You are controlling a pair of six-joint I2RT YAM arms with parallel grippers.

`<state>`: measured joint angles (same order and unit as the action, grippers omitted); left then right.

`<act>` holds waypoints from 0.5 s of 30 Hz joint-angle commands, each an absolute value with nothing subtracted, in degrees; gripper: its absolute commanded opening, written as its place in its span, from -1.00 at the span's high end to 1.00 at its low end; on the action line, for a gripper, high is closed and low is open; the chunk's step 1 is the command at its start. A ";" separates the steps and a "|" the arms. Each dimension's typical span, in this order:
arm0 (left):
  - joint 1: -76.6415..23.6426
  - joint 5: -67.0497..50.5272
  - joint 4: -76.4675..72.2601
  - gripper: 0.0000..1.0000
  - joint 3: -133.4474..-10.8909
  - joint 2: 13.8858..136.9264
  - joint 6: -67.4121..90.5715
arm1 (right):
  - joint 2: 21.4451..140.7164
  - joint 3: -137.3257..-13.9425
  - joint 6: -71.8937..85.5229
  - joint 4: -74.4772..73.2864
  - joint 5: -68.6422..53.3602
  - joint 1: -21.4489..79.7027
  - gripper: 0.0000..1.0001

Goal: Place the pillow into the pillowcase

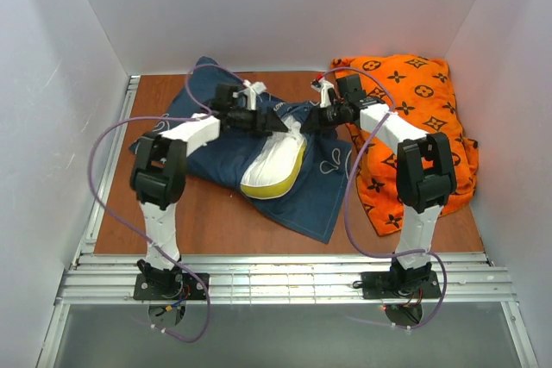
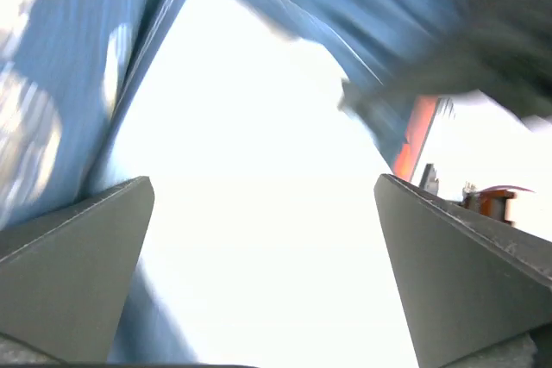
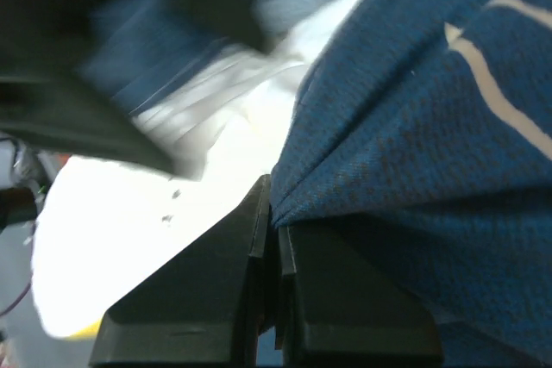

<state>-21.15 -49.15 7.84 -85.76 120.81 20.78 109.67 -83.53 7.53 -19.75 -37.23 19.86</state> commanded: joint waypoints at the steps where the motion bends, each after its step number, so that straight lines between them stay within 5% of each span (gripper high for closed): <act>1: -14.95 -48.88 12.78 -0.96 -83.59 105.40 16.28 | 114.25 -90.78 4.84 -18.90 -33.48 18.11 0.97; 9: -18.36 -26.23 31.02 -0.96 -74.82 91.24 -8.68 | 126.82 -113.18 4.22 -20.13 -34.28 21.00 0.89; 15: -32.15 -8.12 27.97 -0.96 -73.74 92.89 -14.94 | 119.99 -106.38 5.53 -21.53 -34.98 20.83 -0.30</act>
